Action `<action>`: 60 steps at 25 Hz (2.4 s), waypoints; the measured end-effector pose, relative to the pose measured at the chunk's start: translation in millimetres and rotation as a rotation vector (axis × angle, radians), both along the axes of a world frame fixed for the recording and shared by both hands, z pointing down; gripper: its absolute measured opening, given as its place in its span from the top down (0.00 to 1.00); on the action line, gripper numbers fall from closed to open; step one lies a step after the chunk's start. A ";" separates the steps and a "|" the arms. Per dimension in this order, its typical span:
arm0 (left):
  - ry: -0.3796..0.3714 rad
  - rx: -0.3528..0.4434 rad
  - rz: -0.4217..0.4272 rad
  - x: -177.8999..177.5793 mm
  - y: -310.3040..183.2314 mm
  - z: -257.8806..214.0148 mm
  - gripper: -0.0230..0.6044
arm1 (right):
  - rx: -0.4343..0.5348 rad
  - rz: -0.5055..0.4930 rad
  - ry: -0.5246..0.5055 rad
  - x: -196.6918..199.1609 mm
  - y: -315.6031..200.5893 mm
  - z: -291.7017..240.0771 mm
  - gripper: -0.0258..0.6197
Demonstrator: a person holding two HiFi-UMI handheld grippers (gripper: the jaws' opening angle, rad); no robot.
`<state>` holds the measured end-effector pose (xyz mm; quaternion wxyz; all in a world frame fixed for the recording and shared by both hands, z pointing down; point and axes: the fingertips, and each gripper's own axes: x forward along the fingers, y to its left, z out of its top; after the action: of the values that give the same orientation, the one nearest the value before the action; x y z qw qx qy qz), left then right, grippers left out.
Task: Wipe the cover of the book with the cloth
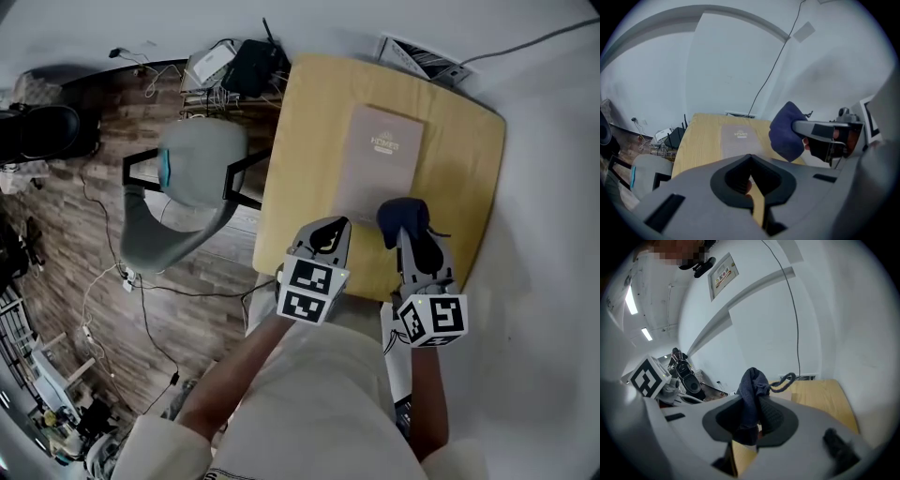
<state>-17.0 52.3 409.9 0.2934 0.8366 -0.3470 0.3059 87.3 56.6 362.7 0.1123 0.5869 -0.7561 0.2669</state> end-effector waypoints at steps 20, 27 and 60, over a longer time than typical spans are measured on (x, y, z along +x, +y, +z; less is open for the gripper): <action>-0.061 -0.091 -0.026 7.4 -10.5 111.8 0.95 | -0.062 -0.121 0.036 -21.4 -113.1 86.0 0.82; -0.077 -0.115 -0.038 -3.2 -8.9 123.3 0.95 | -0.074 -0.174 0.060 -32.9 -159.2 100.9 0.82; -0.071 -0.178 -0.259 -6.1 -11.6 127.5 0.95 | -0.217 -0.036 0.330 89.9 -164.8 158.3 0.82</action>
<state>-23.1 40.6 537.4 0.3907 0.7442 -0.4339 0.3245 177.2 -108.2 521.0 0.3022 0.5936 -0.7046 0.2448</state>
